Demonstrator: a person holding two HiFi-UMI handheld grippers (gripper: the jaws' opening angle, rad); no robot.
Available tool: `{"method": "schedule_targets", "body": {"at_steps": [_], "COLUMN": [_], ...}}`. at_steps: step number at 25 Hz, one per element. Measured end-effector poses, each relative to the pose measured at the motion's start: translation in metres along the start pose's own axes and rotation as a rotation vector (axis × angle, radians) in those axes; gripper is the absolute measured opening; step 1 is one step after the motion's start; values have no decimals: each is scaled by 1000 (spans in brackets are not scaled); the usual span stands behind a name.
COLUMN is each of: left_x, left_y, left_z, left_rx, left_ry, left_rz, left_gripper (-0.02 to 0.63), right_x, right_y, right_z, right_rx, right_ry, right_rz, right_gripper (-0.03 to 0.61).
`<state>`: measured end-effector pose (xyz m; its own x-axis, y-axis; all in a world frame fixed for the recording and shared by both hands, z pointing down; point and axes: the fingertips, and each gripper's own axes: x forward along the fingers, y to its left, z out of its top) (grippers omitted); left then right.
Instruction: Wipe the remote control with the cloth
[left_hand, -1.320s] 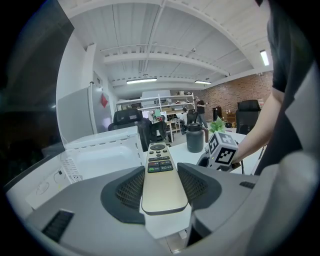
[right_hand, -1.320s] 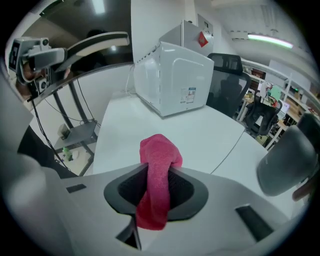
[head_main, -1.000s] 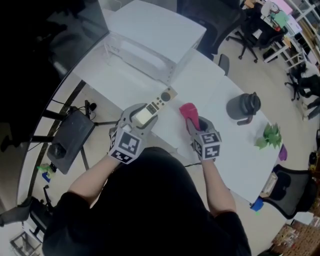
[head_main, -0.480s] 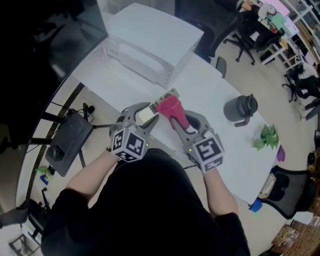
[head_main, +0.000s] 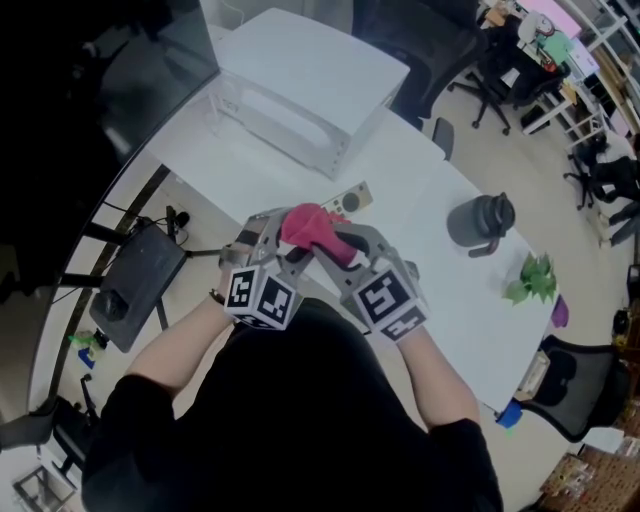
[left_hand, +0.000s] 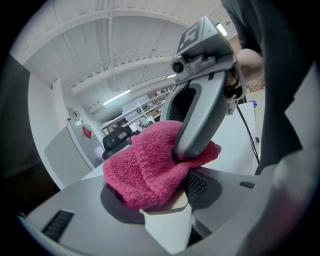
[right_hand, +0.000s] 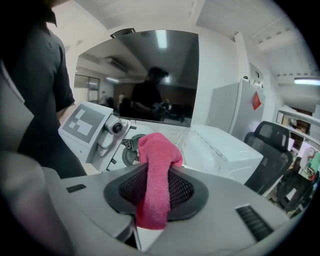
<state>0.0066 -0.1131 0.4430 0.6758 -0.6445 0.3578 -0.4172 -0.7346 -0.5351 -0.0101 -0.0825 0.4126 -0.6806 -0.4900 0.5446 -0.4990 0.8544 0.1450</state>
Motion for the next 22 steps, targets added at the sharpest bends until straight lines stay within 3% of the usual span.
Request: {"method": "schedule_targets", "body": {"at_steps": [22], "left_x": [-19], "left_y": [-12], "left_z": [11], "left_rx": [43], "left_ry": [-79], "left_rz": [-20], "left_gripper": [202], "right_x": [-43], "right_y": [-94], "right_z": [-40], "right_rx": [207], "right_ry": [5], "right_rz": [-207], "right_gripper": [100]}}
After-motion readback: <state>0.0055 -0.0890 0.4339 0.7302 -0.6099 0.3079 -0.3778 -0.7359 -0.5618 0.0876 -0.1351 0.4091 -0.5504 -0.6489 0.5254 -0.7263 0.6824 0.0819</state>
